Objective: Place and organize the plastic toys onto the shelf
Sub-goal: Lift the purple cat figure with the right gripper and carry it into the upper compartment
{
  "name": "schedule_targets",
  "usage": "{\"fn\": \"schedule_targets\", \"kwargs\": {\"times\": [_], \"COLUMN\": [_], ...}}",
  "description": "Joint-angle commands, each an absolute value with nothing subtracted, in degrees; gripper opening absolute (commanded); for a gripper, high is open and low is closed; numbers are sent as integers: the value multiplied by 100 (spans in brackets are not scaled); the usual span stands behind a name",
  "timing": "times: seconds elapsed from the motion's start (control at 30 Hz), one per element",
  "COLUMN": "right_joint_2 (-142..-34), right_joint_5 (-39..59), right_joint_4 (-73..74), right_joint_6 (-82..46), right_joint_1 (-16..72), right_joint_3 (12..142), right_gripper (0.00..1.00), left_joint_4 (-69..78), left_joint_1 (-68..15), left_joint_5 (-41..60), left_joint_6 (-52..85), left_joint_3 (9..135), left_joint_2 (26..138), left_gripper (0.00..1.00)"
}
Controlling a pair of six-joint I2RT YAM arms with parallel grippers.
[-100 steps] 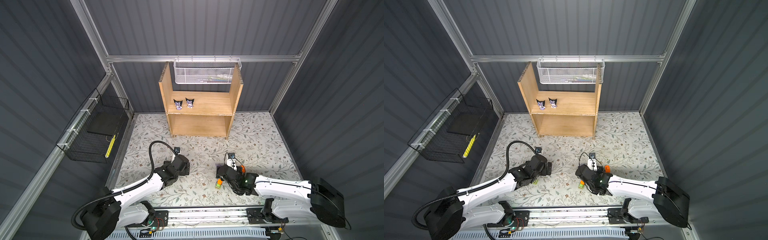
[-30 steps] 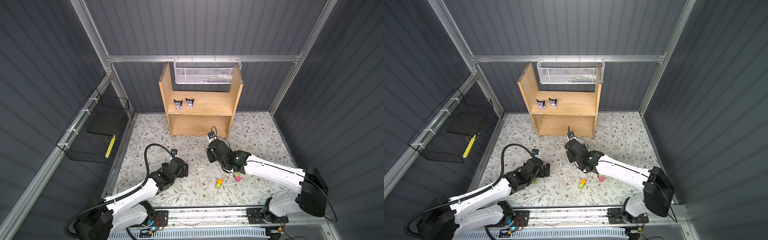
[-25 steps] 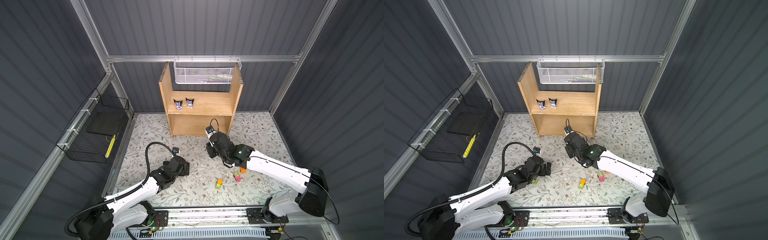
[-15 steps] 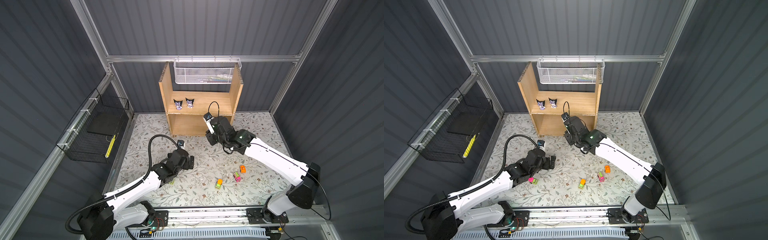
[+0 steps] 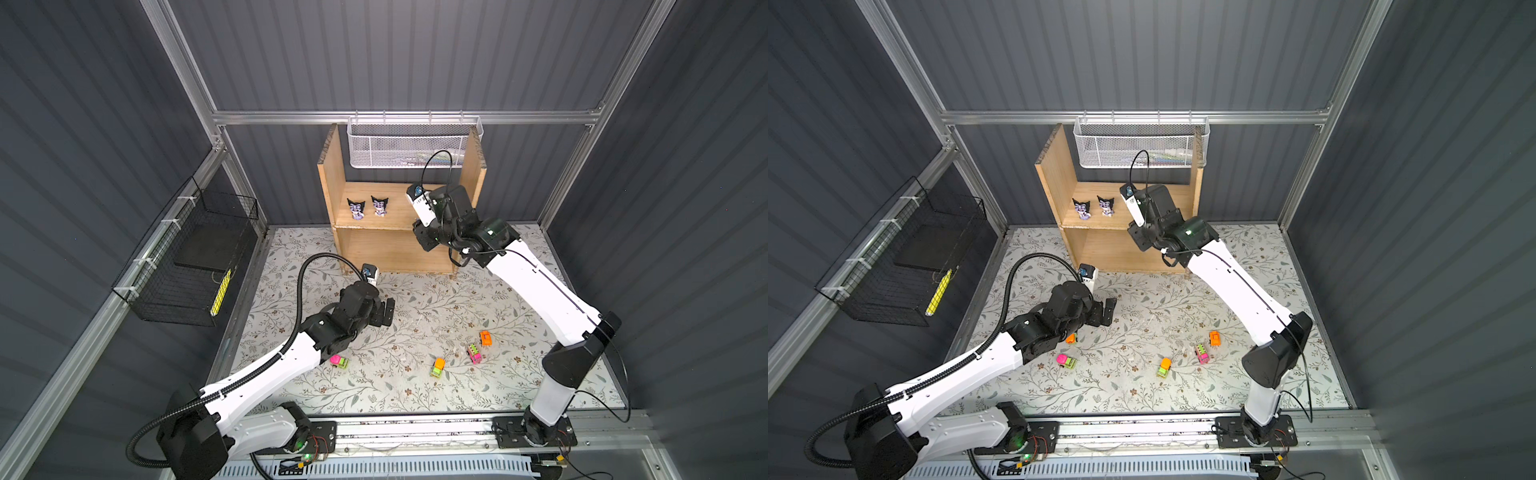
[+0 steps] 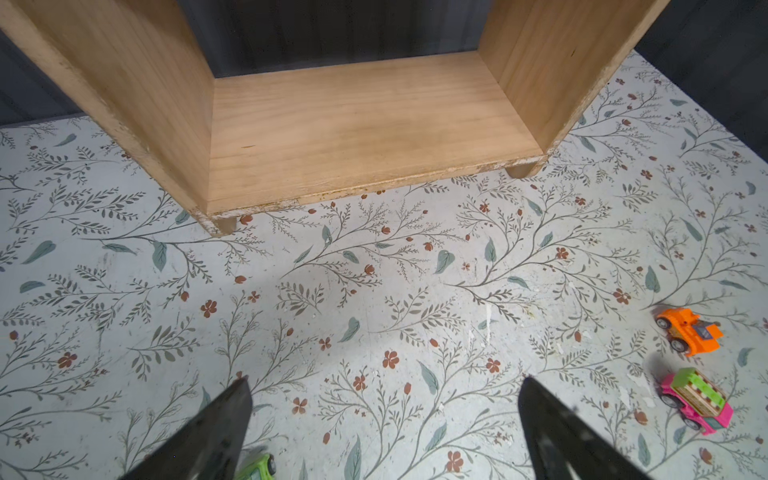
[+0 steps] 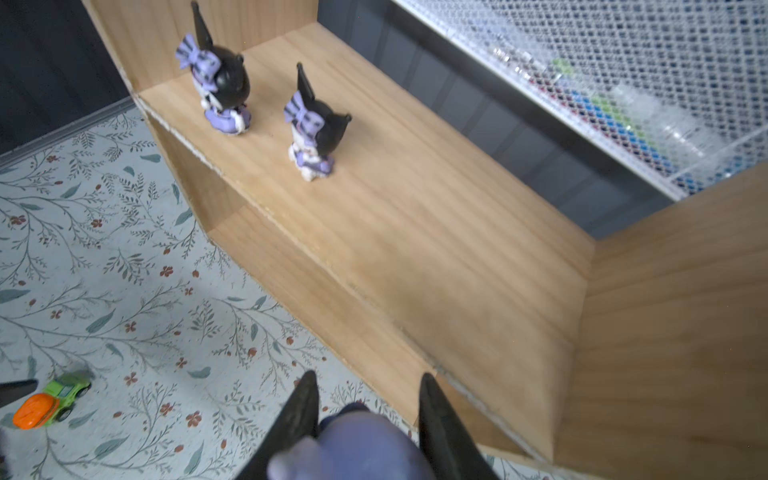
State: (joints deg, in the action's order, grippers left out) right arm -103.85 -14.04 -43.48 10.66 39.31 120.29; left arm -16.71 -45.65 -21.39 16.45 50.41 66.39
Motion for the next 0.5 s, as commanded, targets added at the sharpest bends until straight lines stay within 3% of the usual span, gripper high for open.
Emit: {"fn": "schedule_targets", "kwargs": {"times": [0.0,0.33,0.47], "right_joint_2": [-10809,-12109,-12281], "right_joint_5": [-1007,-445,-232], "right_joint_4": [-4893,-5428,-5315], "right_joint_6": [1373,1926,1983], "right_joint_1": [3705,3403,3292], "right_joint_3": [12674,14448,14590], "right_gripper": [26,26,26], "left_joint_4": [-1993,-2095,-2087], "left_joint_1": [-4533,-4535,-4534], "left_joint_5": [-2178,-2363,-2421], "left_joint_6": [1466,1409,1408], "left_joint_3": [5138,5187,5188], "left_joint_2": [6510,6660,6739], "left_gripper": [100,100,100]}}
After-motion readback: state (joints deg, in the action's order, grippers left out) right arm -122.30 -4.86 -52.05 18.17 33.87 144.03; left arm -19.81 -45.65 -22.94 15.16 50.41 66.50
